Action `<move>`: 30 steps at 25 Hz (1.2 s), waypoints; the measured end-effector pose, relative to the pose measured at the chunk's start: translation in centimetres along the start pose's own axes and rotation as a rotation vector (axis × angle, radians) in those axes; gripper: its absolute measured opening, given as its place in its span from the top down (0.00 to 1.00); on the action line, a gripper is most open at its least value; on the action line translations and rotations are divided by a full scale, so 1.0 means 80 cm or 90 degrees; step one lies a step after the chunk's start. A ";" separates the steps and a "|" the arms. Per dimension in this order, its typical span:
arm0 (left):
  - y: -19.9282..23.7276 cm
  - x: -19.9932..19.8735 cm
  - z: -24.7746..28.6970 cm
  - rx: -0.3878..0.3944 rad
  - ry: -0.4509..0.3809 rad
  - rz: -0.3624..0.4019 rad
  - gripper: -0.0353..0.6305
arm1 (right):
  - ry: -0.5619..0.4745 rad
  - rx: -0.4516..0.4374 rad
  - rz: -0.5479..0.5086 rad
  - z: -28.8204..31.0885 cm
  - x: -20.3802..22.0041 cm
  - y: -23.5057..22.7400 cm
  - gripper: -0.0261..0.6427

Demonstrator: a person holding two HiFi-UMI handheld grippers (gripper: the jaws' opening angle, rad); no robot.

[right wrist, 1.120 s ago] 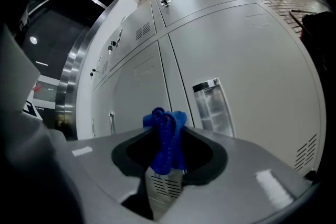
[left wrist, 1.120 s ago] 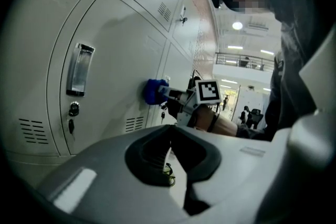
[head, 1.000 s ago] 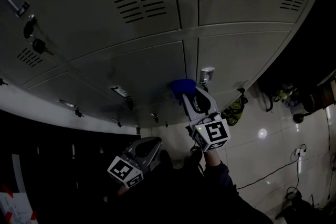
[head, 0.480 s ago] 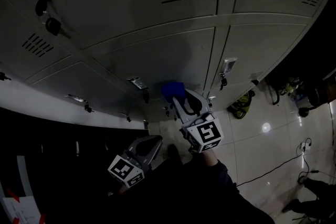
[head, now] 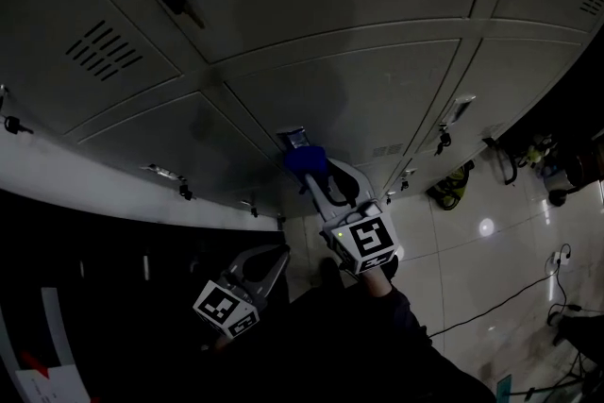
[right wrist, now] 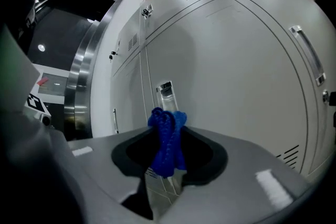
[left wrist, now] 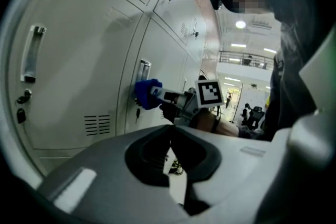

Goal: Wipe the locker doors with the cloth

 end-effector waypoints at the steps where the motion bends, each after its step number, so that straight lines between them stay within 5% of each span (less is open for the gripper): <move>1: 0.004 0.001 -0.006 -0.002 0.000 -0.001 0.95 | -0.001 0.003 -0.002 0.003 0.000 0.001 0.76; 12: 0.010 0.000 -0.003 0.015 0.010 0.005 0.95 | -0.007 0.033 -0.008 0.001 0.004 -0.017 0.77; 30: -0.059 -0.018 0.119 0.032 0.031 -0.002 0.95 | -0.022 0.128 -0.002 -0.074 -0.015 -0.186 0.77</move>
Point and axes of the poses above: the fingertips, and each gripper's own axes: z forward along the fingers, y to its left, x out of its underside, the point moved 8 cm from there along -z, backward along the fingers, and after that the axes turned 10 degrees about x, right-handed, at the moved point
